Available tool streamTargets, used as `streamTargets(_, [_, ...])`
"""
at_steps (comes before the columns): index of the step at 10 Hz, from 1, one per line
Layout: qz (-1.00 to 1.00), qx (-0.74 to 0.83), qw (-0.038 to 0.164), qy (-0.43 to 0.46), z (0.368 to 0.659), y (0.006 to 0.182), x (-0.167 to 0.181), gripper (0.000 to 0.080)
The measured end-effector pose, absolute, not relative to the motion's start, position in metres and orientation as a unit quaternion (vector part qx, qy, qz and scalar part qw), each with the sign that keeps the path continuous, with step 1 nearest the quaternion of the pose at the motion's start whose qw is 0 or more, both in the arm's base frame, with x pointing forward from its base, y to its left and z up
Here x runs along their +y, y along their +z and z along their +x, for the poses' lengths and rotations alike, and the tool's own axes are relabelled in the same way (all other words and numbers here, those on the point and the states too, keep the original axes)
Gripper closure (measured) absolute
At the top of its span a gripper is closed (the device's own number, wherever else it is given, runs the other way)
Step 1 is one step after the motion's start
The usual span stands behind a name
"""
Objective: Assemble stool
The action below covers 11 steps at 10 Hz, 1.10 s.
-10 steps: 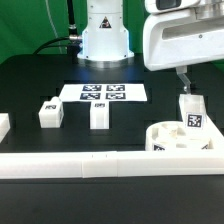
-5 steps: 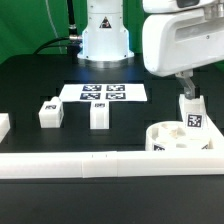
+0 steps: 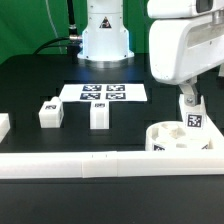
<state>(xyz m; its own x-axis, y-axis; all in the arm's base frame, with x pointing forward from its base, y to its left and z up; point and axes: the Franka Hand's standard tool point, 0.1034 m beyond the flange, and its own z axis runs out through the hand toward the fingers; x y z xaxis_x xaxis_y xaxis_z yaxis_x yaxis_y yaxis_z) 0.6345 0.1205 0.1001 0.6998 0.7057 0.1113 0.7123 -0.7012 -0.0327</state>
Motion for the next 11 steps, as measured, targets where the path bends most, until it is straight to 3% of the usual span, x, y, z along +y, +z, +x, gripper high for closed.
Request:
streamTargets(5, [-0.839,-0.542,0.016,-0.043,0.634,0.091,0.106,0.0151])
streamTargets(7, [-0.837,-0.542,0.001,-0.068,0.639,0.093,0.101,0.0151])
streamTargets(10, [-0.845,-0.528,-0.005,-0.082,0.639,0.09,0.097,0.0151])
streamTargets(11, [-0.847,-0.524,-0.005,-0.082,0.639,0.09,0.097,0.0277])
